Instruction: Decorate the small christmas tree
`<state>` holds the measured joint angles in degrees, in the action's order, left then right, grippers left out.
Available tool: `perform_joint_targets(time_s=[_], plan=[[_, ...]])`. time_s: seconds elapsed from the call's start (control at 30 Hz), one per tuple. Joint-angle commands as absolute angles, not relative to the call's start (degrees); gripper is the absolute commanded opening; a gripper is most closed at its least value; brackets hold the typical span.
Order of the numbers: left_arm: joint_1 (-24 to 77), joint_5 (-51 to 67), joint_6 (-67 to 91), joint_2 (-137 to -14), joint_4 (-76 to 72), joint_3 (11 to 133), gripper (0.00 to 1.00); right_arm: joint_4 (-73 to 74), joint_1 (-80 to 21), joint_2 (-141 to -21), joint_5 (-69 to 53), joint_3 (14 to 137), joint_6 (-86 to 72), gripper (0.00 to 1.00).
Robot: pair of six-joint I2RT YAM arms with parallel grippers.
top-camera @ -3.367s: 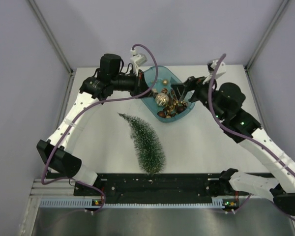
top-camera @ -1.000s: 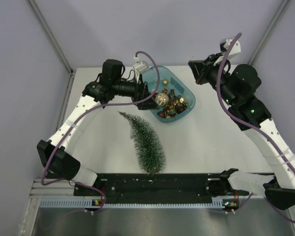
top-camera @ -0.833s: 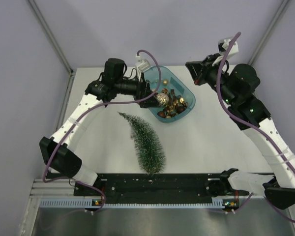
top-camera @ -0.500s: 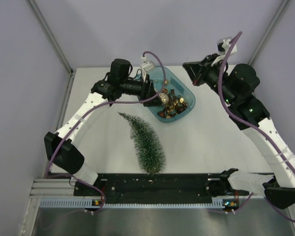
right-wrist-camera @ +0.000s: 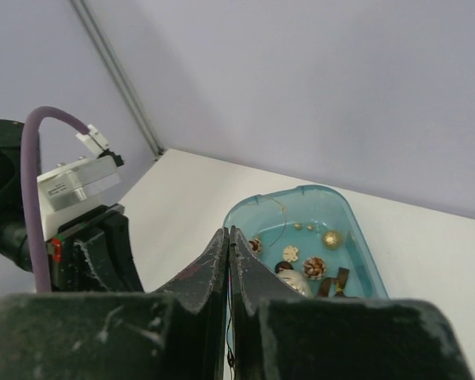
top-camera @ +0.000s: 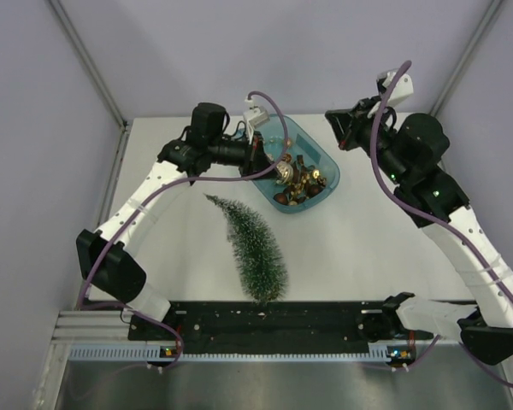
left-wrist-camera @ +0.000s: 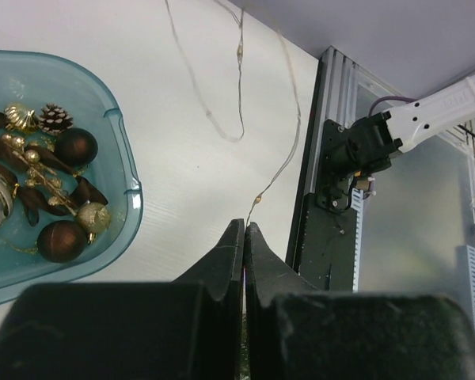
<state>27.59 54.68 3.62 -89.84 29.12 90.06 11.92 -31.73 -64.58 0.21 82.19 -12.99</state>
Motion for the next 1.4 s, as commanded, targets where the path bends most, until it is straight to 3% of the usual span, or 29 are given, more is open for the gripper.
perform_joint_targets(time_s=[0.0,0.87,1.0,1.17,1.37], plan=[[27.34,53.61,0.53,-86.66,30.50,88.42,0.00,13.35,-31.11,-61.88,8.06,85.43,-7.65,0.00],[24.96,51.68,0.79,-83.58,29.53,83.41,0.00,17.75,-28.21,-57.74,37.00,87.36,3.60,0.00],[24.87,51.77,1.05,-83.67,29.27,83.67,0.00,18.10,-28.13,-56.78,30.00,85.52,1.42,0.00],[24.96,51.77,1.41,-83.85,29.18,84.29,0.00,17.15,-28.13,-55.20,6.73,79.30,-3.68,0.00],[24.96,51.86,1.58,-83.67,29.27,84.46,0.00,18.98,-28.21,-53.35,2.84,73.66,-5.45,0.00]])
